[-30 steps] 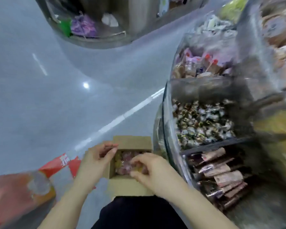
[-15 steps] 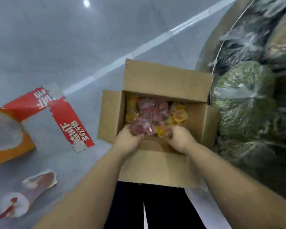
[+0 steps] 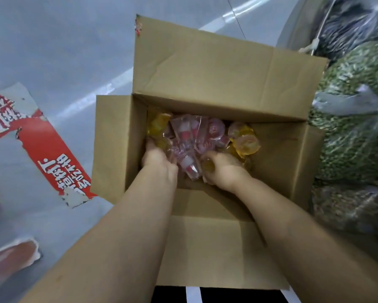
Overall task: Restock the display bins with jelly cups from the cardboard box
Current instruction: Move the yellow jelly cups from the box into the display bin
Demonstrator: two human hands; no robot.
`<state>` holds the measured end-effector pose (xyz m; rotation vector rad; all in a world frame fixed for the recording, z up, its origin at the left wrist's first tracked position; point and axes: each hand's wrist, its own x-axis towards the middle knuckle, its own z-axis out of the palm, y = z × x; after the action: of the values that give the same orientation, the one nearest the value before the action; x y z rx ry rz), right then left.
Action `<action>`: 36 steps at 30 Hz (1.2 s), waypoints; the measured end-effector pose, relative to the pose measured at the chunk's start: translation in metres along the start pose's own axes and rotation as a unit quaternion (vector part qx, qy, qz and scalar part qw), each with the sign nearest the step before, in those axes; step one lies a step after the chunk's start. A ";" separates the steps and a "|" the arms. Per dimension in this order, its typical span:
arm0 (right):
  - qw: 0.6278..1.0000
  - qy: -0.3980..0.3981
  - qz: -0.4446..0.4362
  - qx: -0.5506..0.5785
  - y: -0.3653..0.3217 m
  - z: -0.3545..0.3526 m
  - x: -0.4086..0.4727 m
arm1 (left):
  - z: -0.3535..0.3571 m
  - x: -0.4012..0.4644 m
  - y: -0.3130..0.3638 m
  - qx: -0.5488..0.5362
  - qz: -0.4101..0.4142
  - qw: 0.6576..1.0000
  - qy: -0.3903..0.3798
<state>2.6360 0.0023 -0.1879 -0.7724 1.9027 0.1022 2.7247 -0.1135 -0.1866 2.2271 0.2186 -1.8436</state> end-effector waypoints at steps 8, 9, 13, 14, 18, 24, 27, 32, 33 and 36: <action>0.817 0.113 0.110 0.555 -0.011 -0.021 -0.048 | -0.028 -0.052 -0.006 0.024 -0.040 0.993 -0.111; 0.767 0.105 0.125 0.621 -0.017 -0.031 -0.061 | -0.034 -0.071 -0.003 0.023 -0.045 0.989 -0.139; 0.598 0.019 0.090 0.796 -0.052 -0.087 -0.139 | -0.058 -0.162 0.015 0.109 0.047 0.964 -0.239; 0.571 0.002 0.075 0.817 -0.065 -0.104 -0.164 | -0.062 -0.191 0.022 0.139 0.102 0.947 -0.269; 0.499 -0.050 -0.028 0.865 -0.120 -0.187 -0.281 | -0.069 -0.332 0.056 0.274 0.298 0.838 -0.366; 0.511 -0.014 -0.213 0.832 -0.176 -0.307 -0.470 | -0.068 -0.554 0.087 0.293 0.469 0.690 -0.467; 0.554 0.069 -0.257 0.789 -0.181 -0.346 -0.548 | -0.066 -0.639 0.082 0.288 0.541 0.626 -0.482; 0.560 0.174 -0.255 0.769 -0.154 -0.379 -0.642 | -0.059 -0.732 0.054 0.326 0.603 0.497 -0.532; 0.551 0.181 -0.259 0.773 -0.145 -0.382 -0.657 | -0.056 -0.744 0.045 0.339 0.607 0.474 -0.540; 0.527 0.195 -0.288 0.775 -0.115 -0.386 -0.698 | -0.045 -0.774 0.012 0.367 0.622 0.417 -0.552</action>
<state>2.5754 0.0827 0.6114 -0.0154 1.1733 -2.0522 2.6214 -0.0831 0.5817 0.1684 -2.0659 -1.7757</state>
